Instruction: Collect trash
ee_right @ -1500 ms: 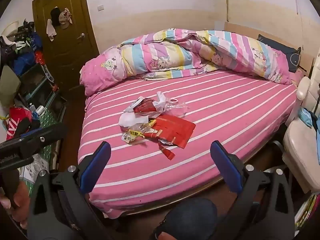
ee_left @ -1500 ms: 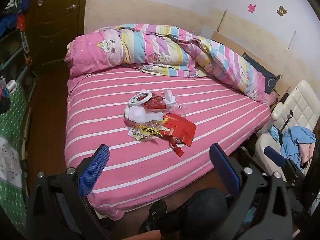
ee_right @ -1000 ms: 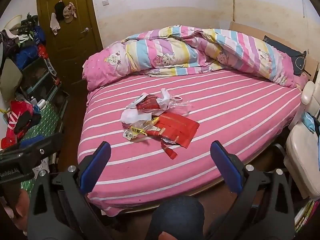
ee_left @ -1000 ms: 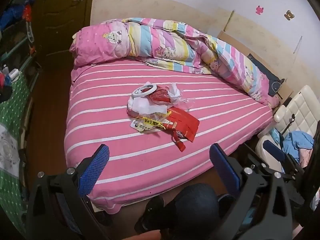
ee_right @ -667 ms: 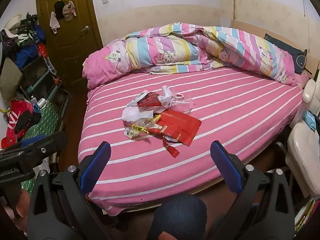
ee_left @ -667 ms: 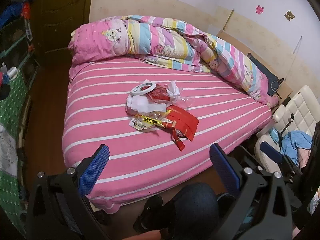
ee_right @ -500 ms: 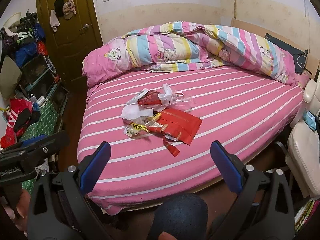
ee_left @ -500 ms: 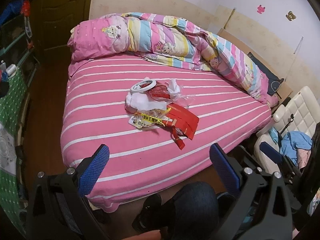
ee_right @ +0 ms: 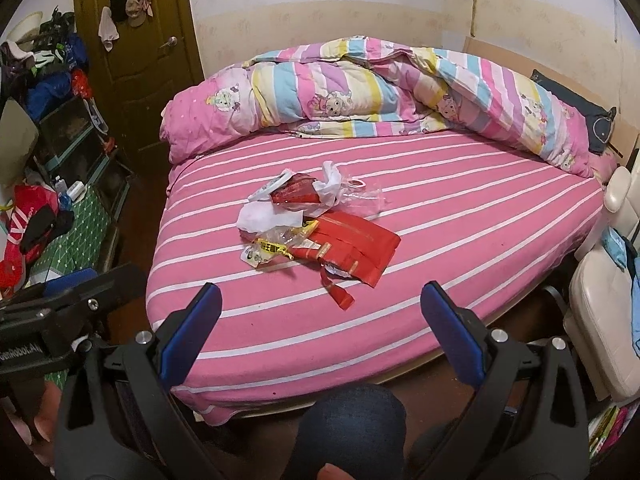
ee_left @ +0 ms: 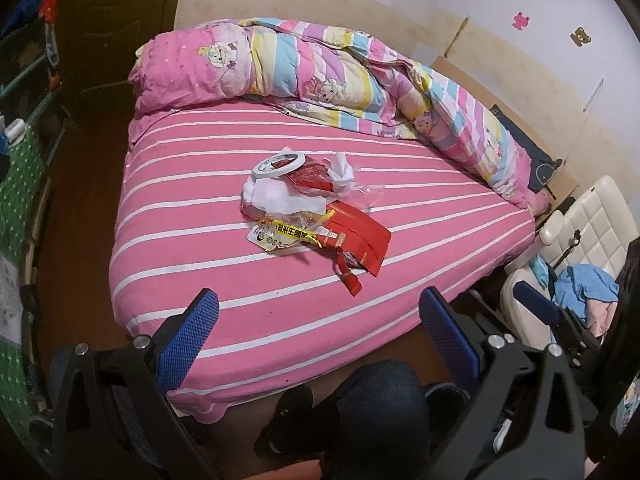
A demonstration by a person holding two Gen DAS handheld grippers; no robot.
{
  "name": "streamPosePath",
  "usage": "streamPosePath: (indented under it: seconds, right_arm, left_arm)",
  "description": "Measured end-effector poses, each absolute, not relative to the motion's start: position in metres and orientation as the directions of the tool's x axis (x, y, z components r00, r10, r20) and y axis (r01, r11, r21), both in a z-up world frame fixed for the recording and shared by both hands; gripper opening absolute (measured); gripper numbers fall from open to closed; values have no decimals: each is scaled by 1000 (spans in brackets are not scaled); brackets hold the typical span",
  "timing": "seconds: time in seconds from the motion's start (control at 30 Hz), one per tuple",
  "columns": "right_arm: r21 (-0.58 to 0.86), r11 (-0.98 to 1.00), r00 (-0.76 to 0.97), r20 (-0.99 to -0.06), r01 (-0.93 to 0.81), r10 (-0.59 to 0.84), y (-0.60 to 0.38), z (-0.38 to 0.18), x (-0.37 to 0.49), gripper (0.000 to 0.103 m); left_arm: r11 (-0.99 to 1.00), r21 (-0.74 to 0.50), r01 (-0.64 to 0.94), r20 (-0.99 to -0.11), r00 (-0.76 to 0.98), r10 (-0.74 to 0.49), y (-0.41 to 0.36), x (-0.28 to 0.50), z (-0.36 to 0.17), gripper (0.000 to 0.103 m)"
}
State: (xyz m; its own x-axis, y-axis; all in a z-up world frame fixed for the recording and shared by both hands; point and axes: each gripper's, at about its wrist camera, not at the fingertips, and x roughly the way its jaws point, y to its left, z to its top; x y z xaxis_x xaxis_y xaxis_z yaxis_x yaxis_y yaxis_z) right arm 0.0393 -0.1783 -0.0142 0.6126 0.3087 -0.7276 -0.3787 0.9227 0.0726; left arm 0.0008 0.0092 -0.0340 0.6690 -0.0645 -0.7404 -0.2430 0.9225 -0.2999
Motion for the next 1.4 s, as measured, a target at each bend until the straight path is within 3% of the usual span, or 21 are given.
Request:
streamPosePath:
  seconds: [1.4]
  right_arm:
    - [77, 925, 625, -716, -373, 312, -177, -16, 34, 99]
  left_arm:
    - [914, -313, -258, -728, 683, -57, 24, -4, -24, 97]
